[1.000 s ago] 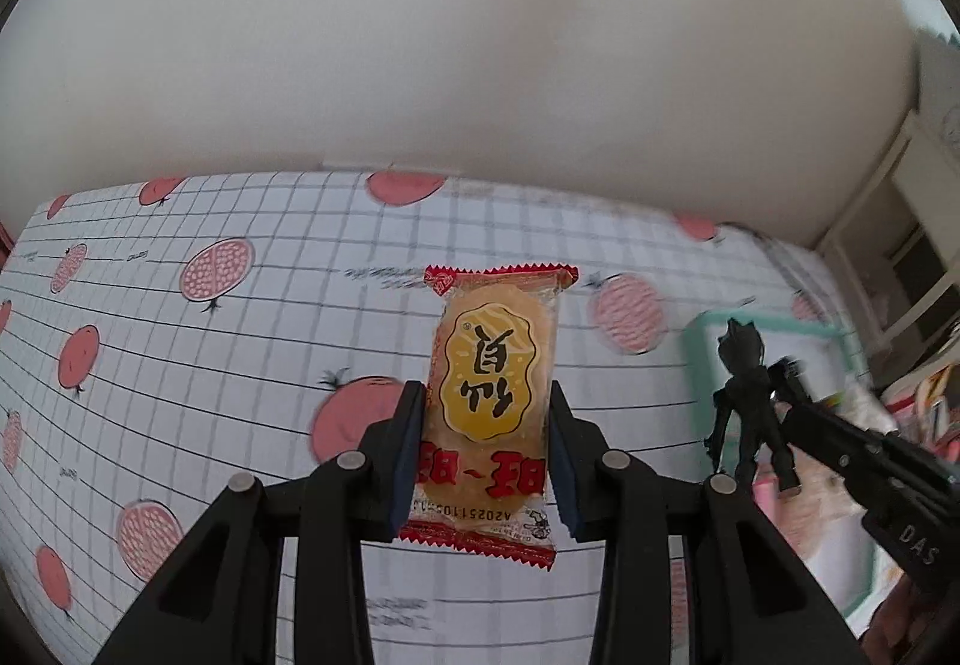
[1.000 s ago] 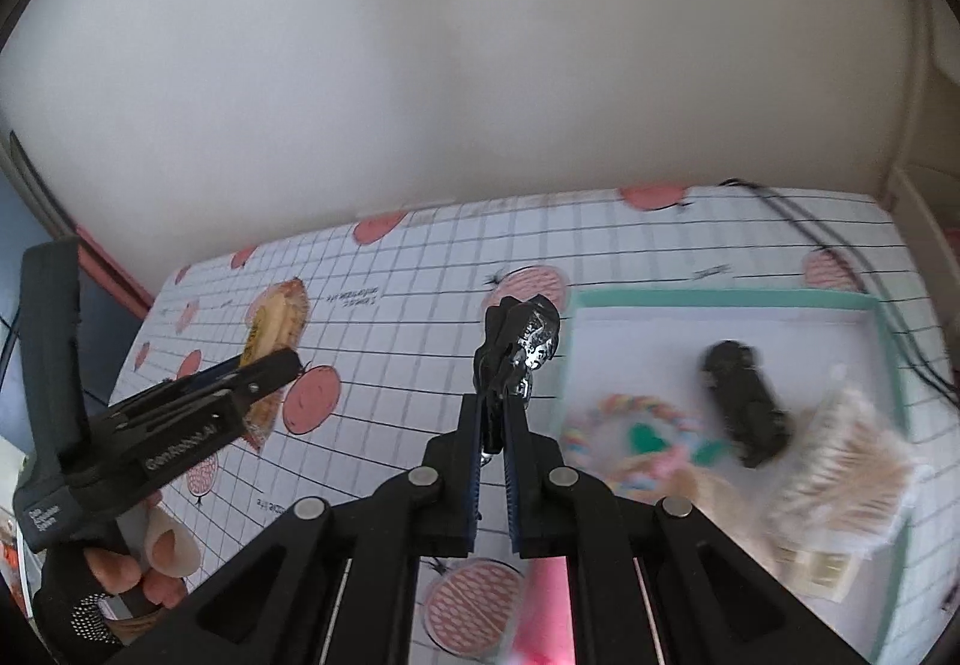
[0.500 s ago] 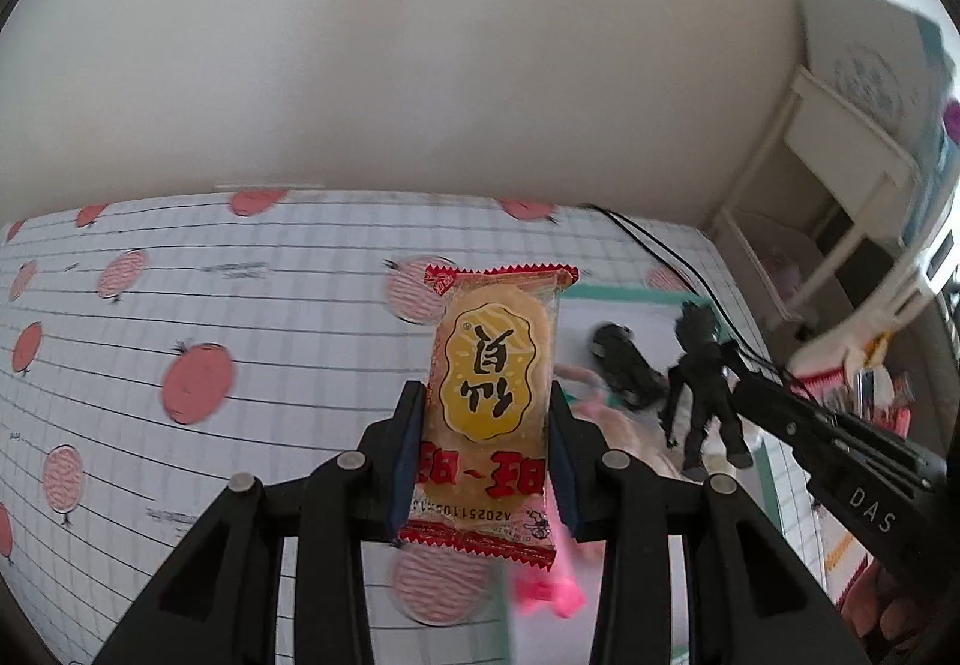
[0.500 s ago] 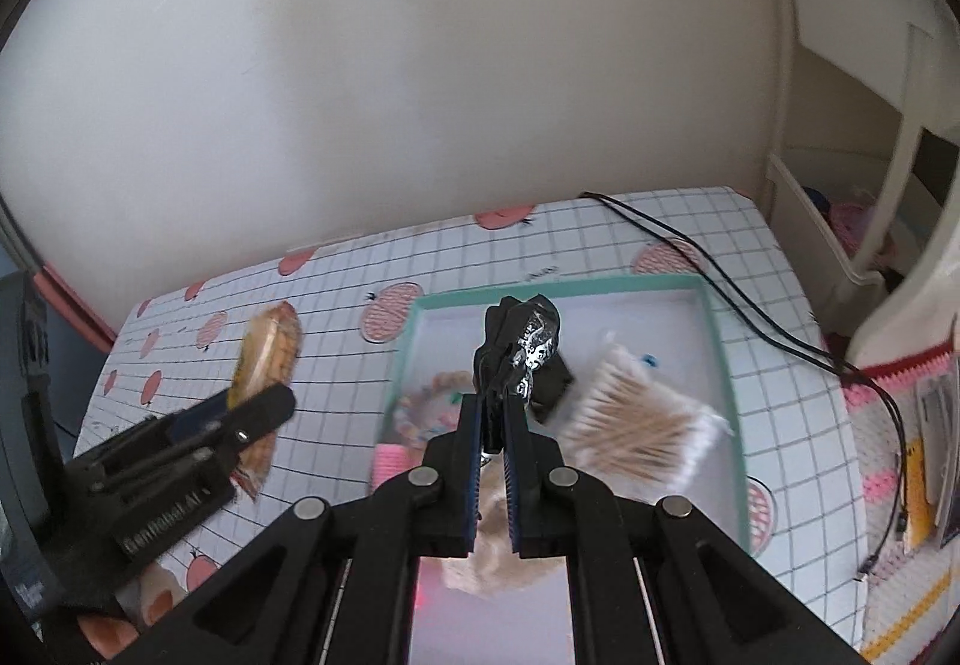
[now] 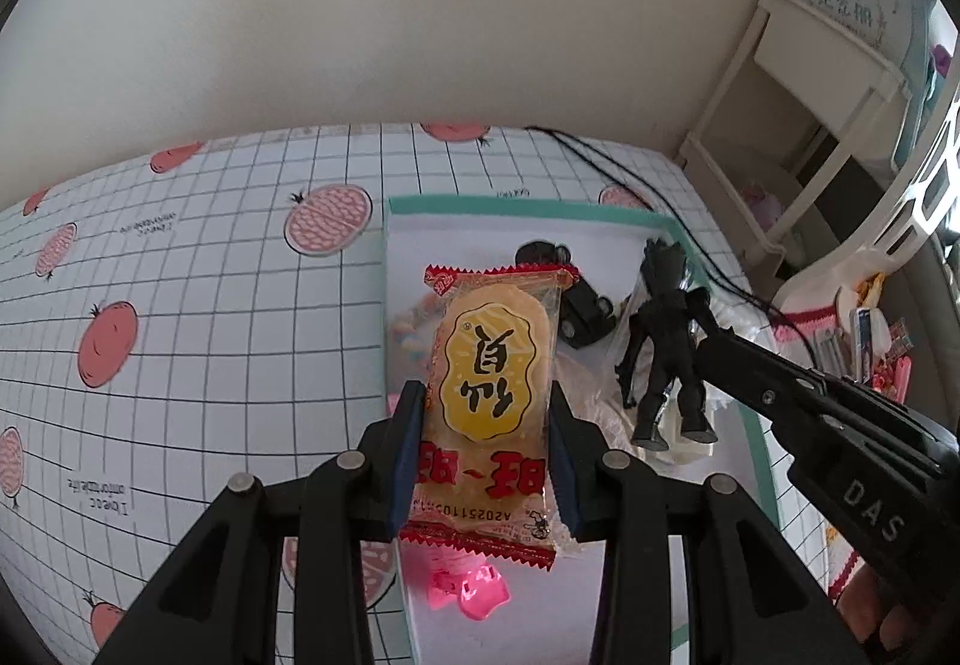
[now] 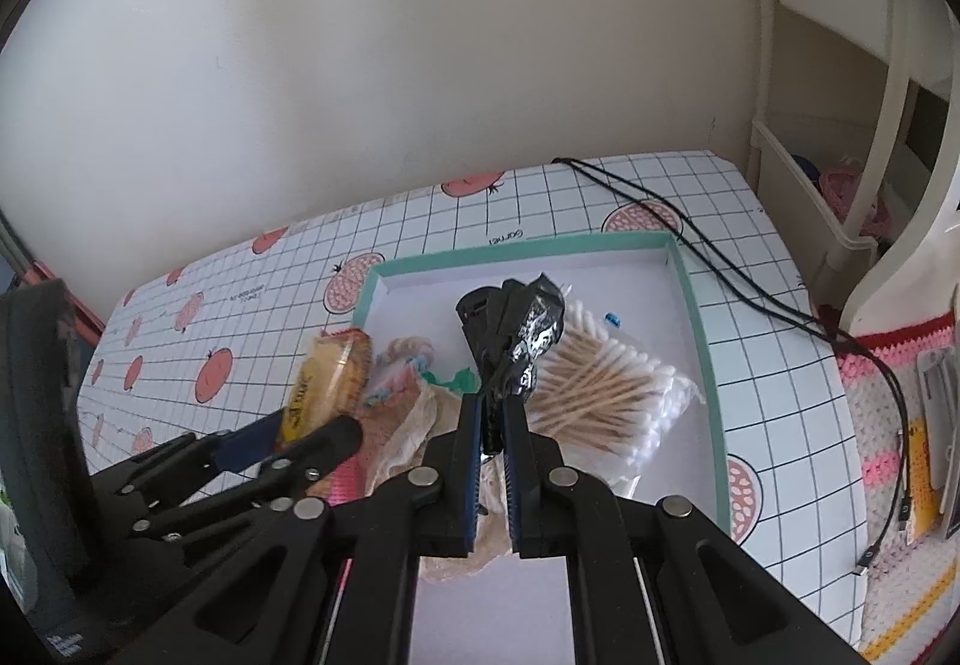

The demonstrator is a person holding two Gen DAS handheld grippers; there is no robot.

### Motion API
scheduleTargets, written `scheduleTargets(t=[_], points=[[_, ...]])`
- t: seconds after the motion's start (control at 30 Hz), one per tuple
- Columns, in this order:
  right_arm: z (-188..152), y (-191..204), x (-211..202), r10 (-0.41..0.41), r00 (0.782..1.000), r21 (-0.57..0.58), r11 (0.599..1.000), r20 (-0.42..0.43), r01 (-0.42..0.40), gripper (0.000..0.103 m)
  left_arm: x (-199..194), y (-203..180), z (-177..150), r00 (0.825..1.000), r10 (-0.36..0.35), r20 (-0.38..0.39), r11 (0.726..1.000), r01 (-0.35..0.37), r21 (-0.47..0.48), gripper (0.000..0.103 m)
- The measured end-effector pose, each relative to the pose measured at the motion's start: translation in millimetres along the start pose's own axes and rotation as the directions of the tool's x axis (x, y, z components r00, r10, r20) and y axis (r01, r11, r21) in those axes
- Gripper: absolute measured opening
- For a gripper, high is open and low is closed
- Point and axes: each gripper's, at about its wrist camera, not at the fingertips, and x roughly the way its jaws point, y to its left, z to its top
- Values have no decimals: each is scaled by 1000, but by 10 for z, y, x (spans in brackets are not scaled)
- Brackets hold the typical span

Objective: Organize objects
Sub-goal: 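Carry the snack packet and black figure over the tray with both grippers, then open both grippers to drop the packet and figure into the tray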

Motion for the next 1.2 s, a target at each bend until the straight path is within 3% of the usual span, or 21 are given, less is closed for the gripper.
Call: scheduleTargets(t=[0.8,1.0,1.2], points=[[-189,-139,330,-64,995,25,997,-79,66,11,315,-22,-162,999,9,-34,1000,-8,22,40],[-164,-173,302,-75,994,34,996,-76,78,11,276,-31,-185,999,-8,-40,999,9,31,46],[-142,-191,234,-81,994,48,995,-67,84,24,190,-99,-176,999,-22,-28,998,23,53,55]])
